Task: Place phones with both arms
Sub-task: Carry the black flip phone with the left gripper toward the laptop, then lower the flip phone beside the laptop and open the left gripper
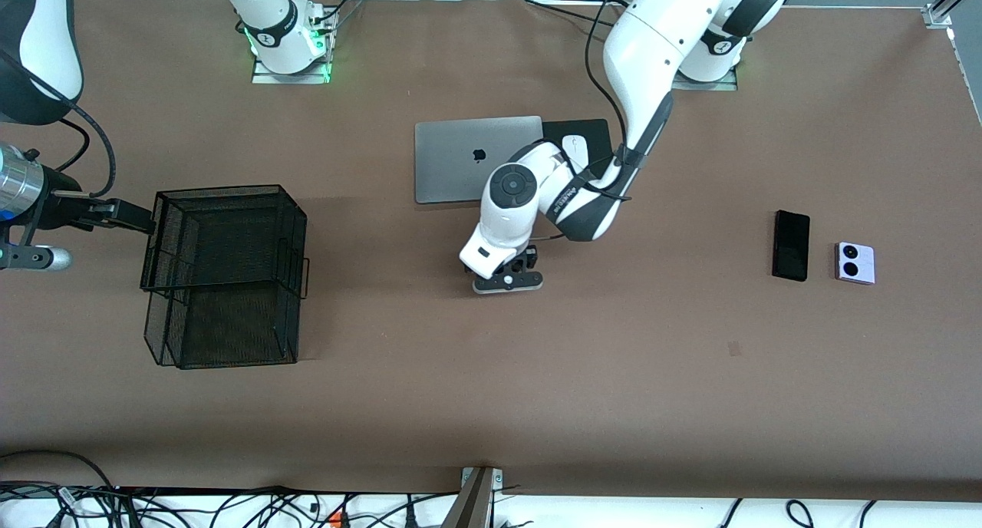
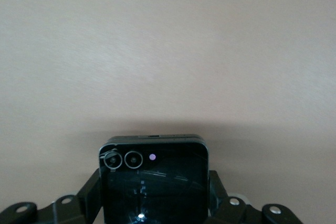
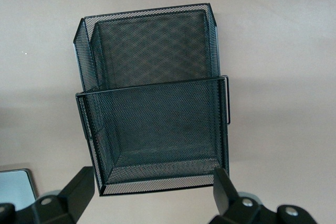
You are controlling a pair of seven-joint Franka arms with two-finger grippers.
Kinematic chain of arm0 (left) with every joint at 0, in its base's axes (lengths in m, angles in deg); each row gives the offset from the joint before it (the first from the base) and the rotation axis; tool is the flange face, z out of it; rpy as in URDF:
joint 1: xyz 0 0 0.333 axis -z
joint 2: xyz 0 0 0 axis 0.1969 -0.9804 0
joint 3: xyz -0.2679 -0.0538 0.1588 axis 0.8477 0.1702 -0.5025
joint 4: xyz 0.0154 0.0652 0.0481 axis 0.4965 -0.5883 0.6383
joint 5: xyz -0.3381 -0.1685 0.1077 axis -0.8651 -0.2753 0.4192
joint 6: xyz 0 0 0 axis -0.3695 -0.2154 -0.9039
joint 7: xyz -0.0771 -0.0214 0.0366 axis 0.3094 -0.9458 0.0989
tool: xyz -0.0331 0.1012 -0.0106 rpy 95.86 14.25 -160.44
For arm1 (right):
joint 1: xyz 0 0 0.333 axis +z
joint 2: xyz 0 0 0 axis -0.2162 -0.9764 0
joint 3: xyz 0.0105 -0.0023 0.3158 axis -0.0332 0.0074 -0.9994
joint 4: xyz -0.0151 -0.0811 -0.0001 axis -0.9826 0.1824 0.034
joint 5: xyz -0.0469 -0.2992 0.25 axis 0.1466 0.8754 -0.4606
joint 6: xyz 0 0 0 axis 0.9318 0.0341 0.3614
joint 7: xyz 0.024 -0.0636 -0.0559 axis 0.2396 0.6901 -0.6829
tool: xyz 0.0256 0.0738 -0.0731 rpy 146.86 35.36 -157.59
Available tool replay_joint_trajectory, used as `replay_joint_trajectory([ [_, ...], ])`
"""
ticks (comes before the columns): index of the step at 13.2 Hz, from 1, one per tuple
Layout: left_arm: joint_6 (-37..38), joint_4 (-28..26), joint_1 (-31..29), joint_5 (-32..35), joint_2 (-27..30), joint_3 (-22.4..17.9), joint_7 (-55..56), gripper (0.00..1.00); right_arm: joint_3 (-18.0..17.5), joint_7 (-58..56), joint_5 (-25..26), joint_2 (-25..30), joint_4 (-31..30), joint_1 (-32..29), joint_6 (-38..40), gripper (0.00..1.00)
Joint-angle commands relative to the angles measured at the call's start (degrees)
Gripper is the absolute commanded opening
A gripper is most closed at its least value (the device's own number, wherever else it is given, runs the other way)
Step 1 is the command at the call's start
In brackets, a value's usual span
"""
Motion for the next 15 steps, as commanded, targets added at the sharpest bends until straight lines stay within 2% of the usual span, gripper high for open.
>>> replay_joint_trajectory([
  [1,0.08,8.27,1.92,-0.21,-5.17,-1.05,-0.31,0.07,0.05,-1.10,-0.95,-0.49,1.21,-0.19,0.91,1.00],
  [3,-0.01,13.03,1.93,-0.21,-9.05,-1.05,-0.23,0.07,0.05,-1.10,-0.95,-0.49,1.21,-0.10,0.91,1.00],
  [11,-5.28,13.57,3.42,-0.30,-10.73,-2.63,5.73,0.05,0.05,-1.10,-0.95,-0.49,1.21,-0.10,0.91,1.00],
  [12,-6.07,13.49,3.69,-0.30,-10.82,-2.72,7.23,0.16,0.05,-1.10,-0.95,-0.49,1.21,-0.10,0.91,1.00],
  [13,-6.17,13.49,3.77,-0.30,-10.82,-3.07,8.46,0.74,0.05,-1.10,-0.87,-0.49,1.21,-0.10,0.91,1.00],
  [14,-6.08,13.49,3.86,-0.38,-10.73,-3.68,8.91,1.00,0.05,-1.10,-0.87,-0.49,1.21,-0.19,1.00,1.00],
  [15,-5.99,13.49,3.86,-0.47,-10.73,-3.77,10.31,1.00,0.05,-1.10,-0.95,-0.49,1.21,-0.19,1.00,1.00],
])
